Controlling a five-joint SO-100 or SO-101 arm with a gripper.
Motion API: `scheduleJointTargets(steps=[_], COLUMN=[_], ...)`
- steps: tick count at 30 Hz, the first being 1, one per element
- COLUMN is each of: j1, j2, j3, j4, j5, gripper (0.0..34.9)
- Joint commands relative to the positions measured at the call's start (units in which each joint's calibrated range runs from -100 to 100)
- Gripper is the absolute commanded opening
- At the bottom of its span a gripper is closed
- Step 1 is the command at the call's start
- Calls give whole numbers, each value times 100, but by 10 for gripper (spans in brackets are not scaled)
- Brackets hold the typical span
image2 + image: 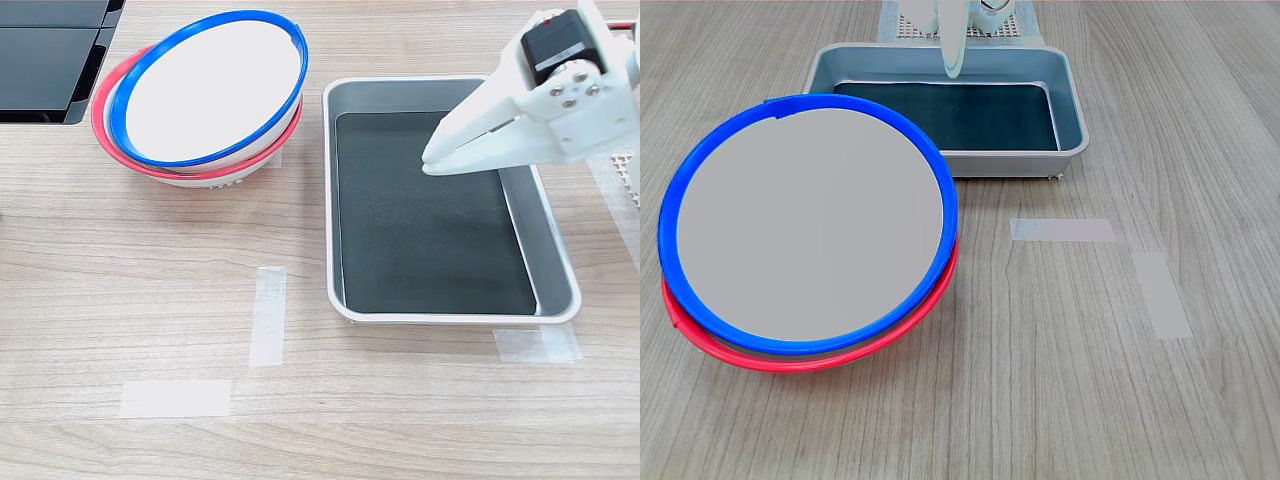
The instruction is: Lift the stacked dish and set it down on the table.
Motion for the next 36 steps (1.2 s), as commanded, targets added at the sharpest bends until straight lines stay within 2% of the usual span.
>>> scheduleJointTargets(steps=[1,32,36], j1=[14,-42,5], j2=[-26,-26,486], j3=[0,0,-364], j4=[11,61,-435], j5=[0,-20,0], gripper=[3,3,2])
